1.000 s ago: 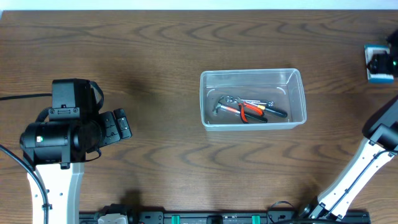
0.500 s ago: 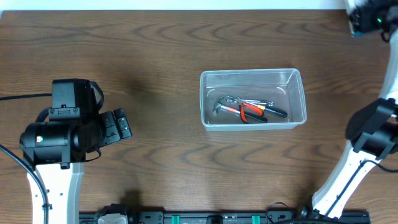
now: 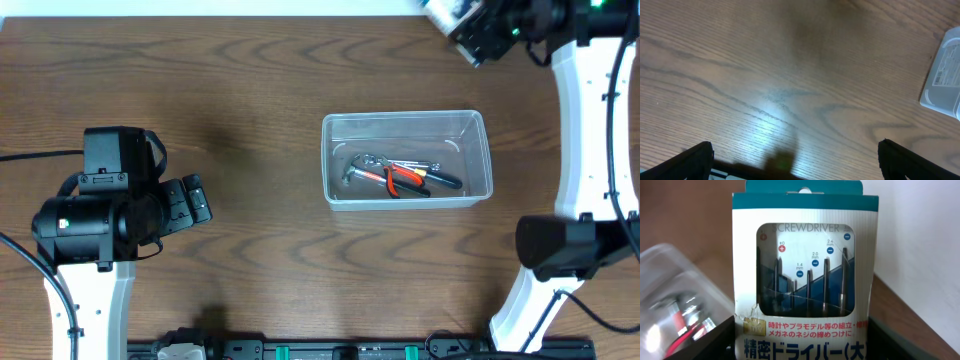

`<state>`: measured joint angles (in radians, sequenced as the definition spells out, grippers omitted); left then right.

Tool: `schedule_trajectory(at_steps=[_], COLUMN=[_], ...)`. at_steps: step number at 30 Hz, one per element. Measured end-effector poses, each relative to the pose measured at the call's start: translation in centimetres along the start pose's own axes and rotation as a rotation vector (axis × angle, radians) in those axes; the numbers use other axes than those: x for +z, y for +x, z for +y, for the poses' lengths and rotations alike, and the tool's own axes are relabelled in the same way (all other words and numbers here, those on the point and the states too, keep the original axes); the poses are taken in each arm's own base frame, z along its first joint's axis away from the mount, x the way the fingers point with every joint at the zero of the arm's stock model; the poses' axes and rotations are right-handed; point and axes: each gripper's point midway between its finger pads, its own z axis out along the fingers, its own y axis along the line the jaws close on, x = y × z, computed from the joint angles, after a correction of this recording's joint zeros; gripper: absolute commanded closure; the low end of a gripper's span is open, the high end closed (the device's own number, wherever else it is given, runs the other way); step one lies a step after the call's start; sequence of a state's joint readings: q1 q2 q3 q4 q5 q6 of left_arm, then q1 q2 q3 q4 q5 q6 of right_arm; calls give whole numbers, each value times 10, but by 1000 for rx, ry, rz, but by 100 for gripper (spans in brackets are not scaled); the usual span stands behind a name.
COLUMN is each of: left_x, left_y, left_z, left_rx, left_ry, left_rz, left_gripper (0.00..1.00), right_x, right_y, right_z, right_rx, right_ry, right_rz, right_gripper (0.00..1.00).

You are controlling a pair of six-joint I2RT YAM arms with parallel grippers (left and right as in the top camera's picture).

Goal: Pack container
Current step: 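Lift the box and carry it left into the clear container, then lower the box into the container and open the right gripper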

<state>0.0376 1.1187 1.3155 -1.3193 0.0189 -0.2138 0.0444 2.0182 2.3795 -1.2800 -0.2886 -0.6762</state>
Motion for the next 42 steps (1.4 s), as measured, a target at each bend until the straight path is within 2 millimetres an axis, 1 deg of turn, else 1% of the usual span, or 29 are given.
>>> schedule_trajectory(at_steps=[1, 2, 5, 7, 8, 11, 13, 15, 18, 20, 22, 24, 26, 30, 37, 42], left_x=[0, 0, 0, 0, 0, 0, 0, 0, 0, 0, 0, 0, 0, 0, 0, 0], left_y=[0, 0, 0, 0, 0, 0, 0, 0, 0, 0, 0, 0, -1, -6, -9, -10], left_z=[0, 0, 0, 0, 0, 0, 0, 0, 0, 0, 0, 0, 0, -2, -3, -3], left_rx=[0, 0, 0, 0, 0, 0, 0, 0, 0, 0, 0, 0, 0, -1, -1, -1], left_ry=[0, 0, 0, 0, 0, 0, 0, 0, 0, 0, 0, 0, 1, 7, 11, 11], left_rz=[0, 0, 0, 0, 0, 0, 0, 0, 0, 0, 0, 0, -5, -25, -38, -39], left_gripper=[2, 2, 2, 2, 2, 2, 2, 2, 2, 2, 2, 2, 2, 2, 2, 2], right_x=[-2, -6, -18, -24, -28, -32, -32, -32, -32, -32, -31, -29, -26, -13, 27, 49], right_y=[-1, -2, 1, 7, 12, 22, 22, 22, 22, 22, 22, 21, 23, 33, 60, 80], right_z=[8, 20, 50, 67, 79, 99, 104, 105, 105, 105, 105, 104, 104, 108, 115, 122], right_rx=[-15, -37, -79, -99, -117, -156, -181, -203, -234, -254, -274, -283, -292, -287, -269, -257], right_ry=[-14, -37, -98, -142, -175, -237, -250, -254, -256, -257, -257, -257, -261, -291, -348, -382], right_rz=[5, 17, 55, 91, 120, 170, 175, 172, 169, 167, 164, 161, 163, 193, 255, 290], right_gripper=[31, 31, 30, 29, 29, 29, 30, 31, 36, 37, 35, 31, 30, 31, 31, 30])
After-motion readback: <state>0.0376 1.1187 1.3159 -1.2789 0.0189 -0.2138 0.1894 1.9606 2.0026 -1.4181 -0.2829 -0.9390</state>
